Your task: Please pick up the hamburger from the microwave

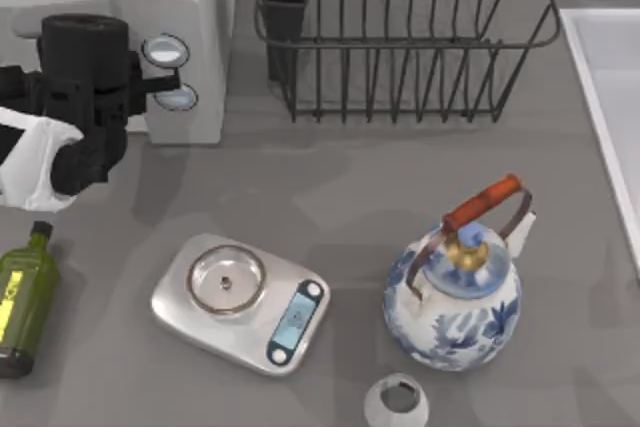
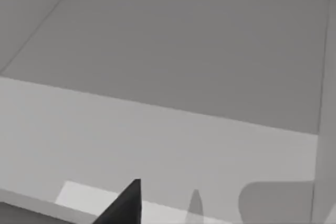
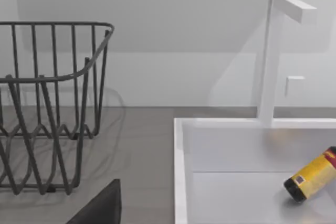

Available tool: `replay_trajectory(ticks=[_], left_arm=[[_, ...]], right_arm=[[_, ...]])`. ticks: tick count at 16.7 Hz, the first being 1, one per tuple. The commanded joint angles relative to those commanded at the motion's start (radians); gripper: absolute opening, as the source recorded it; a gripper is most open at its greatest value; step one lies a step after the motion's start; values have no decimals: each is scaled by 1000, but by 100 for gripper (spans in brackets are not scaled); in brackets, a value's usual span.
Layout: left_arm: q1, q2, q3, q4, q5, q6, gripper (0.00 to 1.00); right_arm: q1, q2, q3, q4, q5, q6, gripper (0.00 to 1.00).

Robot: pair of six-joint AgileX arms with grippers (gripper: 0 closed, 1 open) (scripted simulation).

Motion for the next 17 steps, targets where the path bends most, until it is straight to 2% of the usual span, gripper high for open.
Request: replay_trajectory(ticks=[3,5,11,14,17], left_arm=[[-133,-114,-55,-49,-80,-41,0],[-169,-148,-73,-64,-105,-53,0],[-136,-127,-98,-45,-128,-48,0],[-146,-37,-119,56,-125,-50,0],[-157,90,-156,246,-119,-52,0]], right_arm=[[0,0,0,0,0,0,100],[0,0,0,0,0,0,100],[0,0,0,0,0,0,100],[0,0,0,0,0,0,100],[0,0,0,0,0,0,100]])
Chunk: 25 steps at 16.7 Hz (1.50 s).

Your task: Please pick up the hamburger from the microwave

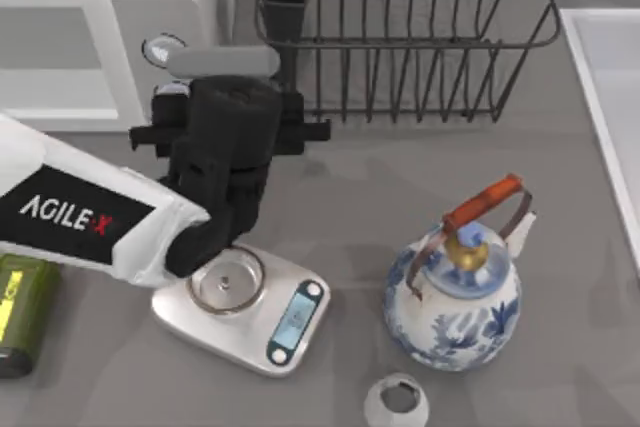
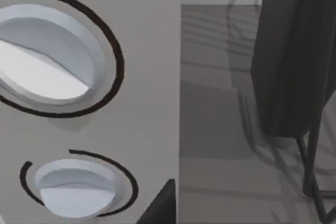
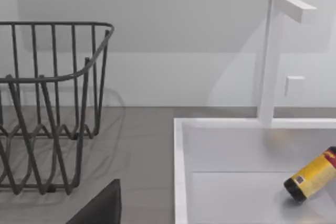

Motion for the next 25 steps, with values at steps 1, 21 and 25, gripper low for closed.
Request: replay_trajectory(ticks=[1,21,25], left_arm=[[-4,43,-14,71,3,-1,0],[-14,207,-78,295,19,-1,75],[-14,207,-78,295,19,-1,100]], right_arm=[[0,0,0,0,0,0,100],[0,0,0,0,0,0,100],[0,0,0,0,0,0,100]])
